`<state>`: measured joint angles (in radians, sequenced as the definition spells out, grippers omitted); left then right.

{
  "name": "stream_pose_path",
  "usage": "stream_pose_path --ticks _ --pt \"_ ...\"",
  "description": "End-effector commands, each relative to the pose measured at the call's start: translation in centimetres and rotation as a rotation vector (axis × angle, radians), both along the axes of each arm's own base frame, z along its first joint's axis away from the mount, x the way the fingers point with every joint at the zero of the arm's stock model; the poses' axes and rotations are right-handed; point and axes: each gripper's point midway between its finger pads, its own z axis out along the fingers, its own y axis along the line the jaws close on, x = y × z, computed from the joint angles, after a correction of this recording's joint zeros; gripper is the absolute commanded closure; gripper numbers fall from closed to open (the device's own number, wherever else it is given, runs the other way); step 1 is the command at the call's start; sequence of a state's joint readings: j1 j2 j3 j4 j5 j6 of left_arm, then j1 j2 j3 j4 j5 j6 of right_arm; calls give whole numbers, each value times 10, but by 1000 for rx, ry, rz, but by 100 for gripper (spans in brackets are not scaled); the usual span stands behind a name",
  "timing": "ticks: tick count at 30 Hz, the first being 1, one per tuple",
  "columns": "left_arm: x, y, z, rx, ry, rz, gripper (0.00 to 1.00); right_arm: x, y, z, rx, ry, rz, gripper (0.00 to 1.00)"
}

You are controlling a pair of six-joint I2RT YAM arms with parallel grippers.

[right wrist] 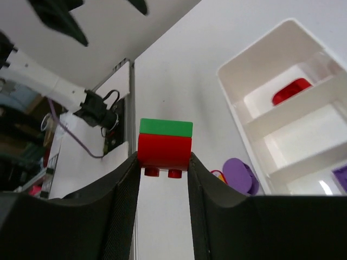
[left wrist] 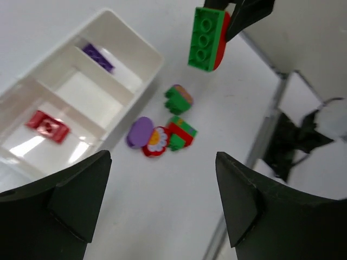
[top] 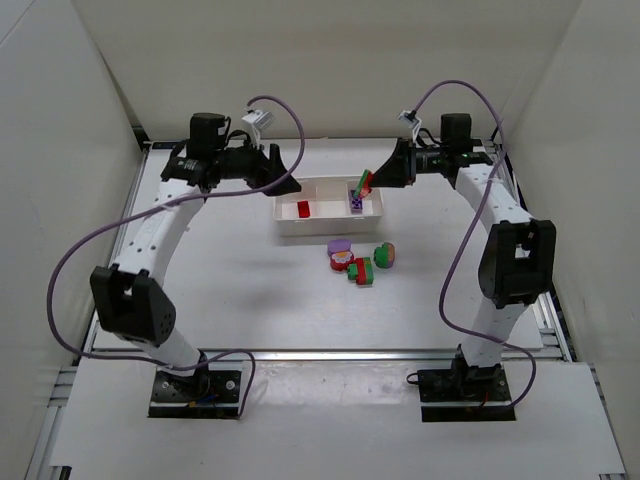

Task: Sort the legos into containers by color

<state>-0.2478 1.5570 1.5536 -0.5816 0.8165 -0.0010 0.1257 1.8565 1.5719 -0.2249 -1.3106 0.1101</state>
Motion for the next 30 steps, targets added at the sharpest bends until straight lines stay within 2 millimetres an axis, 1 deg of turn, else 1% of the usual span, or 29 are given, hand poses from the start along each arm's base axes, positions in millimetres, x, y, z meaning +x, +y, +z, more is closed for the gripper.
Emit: stream_pose_path --ticks 1,3,4,5,7,8,10,13,14,16,20,24,25,30 --pt "-26 -24 6 -184 213 -217 14 -35 25 28 53 -139 164 100" --pt "-20 -28 5 -191 222 -230 16 -41 36 30 56 -145 196 100" --pt "-15 -34 1 -193 221 -239 17 -41 40 28 59 -146 209 100" --pt "-11 -36 2 -198 219 -241 17 -44 48 32 66 -159 234 100" --pt "-3 -41 -2 -213 226 -243 18 -44 56 31 76 -146 264 100" --pt "-3 -43 -4 -220 231 -250 18 -43 58 36 80 -158 269 100" --pt "-2 -47 -8 -229 241 -252 18 -43 66 35 88 -161 293 100" --pt "1 -51 -5 -246 211 -260 18 -45 73 38 95 -163 317 100" --pt "3 -51 -3 -253 183 -262 18 -45 75 37 97 -163 323 100" --pt "2 -51 -7 -265 198 -265 19 -46 77 35 99 -158 331 100" --pt "-1 -56 -4 -291 177 -295 21 -47 81 33 102 -147 345 100" --pt "-3 -62 -5 -302 187 -327 21 -44 83 33 109 -160 353 100" --pt "-4 -63 -7 -304 196 -335 21 -44 83 33 106 -133 353 100" --pt "-5 -68 -4 -319 177 -371 20 -47 87 33 109 -131 366 100"
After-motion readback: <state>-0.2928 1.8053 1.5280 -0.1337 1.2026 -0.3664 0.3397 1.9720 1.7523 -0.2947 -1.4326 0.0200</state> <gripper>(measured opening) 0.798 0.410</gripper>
